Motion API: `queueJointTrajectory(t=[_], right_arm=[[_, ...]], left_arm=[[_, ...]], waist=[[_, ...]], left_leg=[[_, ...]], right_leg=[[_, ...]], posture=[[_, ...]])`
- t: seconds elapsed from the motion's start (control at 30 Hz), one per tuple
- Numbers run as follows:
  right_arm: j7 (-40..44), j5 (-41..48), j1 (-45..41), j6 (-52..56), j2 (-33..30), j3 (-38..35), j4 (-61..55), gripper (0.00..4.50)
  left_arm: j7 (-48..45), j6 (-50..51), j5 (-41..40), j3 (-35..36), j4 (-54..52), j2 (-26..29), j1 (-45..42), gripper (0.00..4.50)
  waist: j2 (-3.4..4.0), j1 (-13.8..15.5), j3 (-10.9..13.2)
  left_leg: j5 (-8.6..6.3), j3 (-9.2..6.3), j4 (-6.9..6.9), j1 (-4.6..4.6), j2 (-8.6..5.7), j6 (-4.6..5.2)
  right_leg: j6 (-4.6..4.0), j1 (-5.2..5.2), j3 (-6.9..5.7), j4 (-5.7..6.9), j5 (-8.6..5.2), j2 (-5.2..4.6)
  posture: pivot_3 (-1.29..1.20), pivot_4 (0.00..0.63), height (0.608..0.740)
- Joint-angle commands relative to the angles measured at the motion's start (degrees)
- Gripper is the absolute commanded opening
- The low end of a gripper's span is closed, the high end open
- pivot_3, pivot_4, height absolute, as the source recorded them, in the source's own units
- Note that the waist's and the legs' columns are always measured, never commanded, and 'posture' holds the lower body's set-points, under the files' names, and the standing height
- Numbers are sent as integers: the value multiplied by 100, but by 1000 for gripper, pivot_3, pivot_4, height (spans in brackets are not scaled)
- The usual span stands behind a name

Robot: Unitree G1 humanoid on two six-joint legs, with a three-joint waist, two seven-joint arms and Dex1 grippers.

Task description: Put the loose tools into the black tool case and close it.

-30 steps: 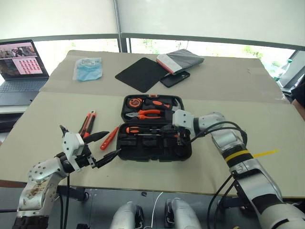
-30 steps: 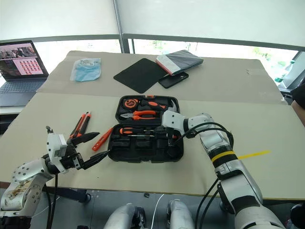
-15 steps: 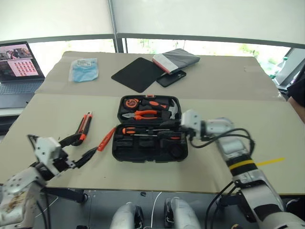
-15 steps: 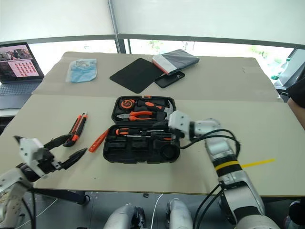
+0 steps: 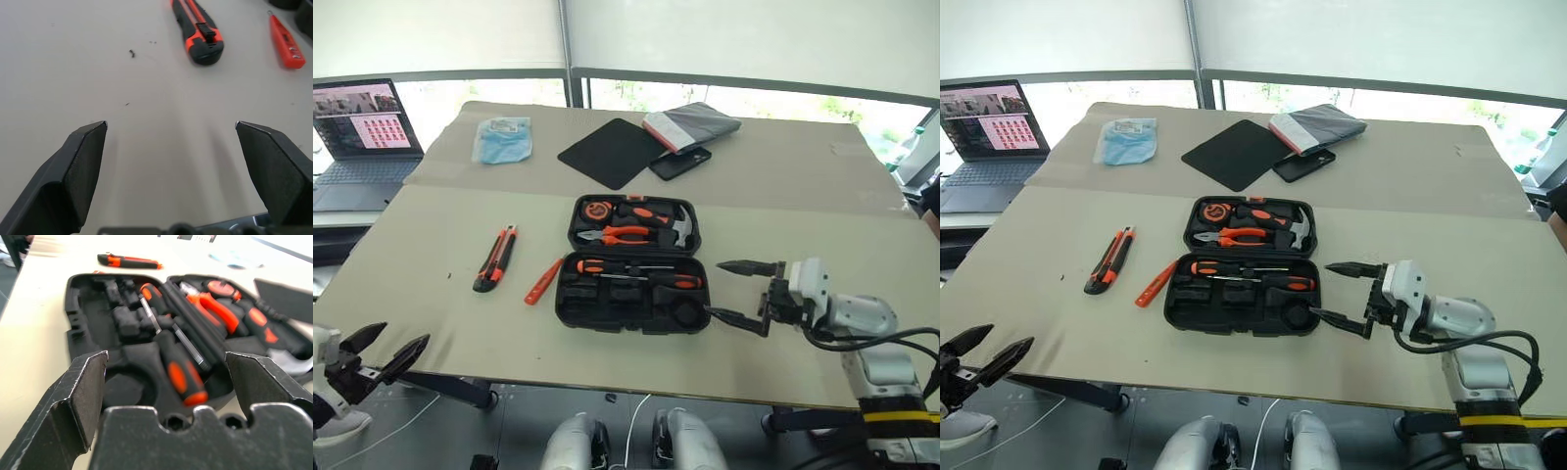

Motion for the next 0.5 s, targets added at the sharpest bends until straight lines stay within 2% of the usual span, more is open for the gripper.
queueJointTrajectory(t=[0.03,0.1,0.23,0.37,0.5], right_arm=[[-85,302,-202,107,42,-88,-549,4434],[-165,356,-358,198,90,-5,-736,4434],[-259,485,-542,443,183,99,-1120,4434],[-373,634,-671,676,220,143,-1444,4434],[-446,676,-713,838,201,166,-1565,4434]], left_arm=[[486,910,-233,-429,-728,260,-442,4500],[915,1519,-242,-985,-1090,340,-954,4500],[1525,2212,-240,-1809,-1314,105,-1948,4500],[1970,2646,-37,-2567,-1279,-133,-2776,4500],[2276,2589,820,-3380,-847,-30,-3184,4500]], waist=[[0,5,0],[0,11,0],[-3,44,1],[-4,43,2],[-5,49,3]], left_leg=[[2,0,0,0,0,-4],[19,0,-1,-1,0,-32],[23,0,-1,-6,-3,-38],[27,2,-2,-7,-3,-40],[31,3,2,-5,-4,-43]], right_leg=[[2,0,1,1,2,0],[26,2,1,3,17,3],[30,3,6,6,22,12],[-4,3,9,5,42,24],[11,7,9,8,33,33]], posture=[[0,150,740],[0,150,740],[0,150,740],[0,150,740],[0,150,740]])
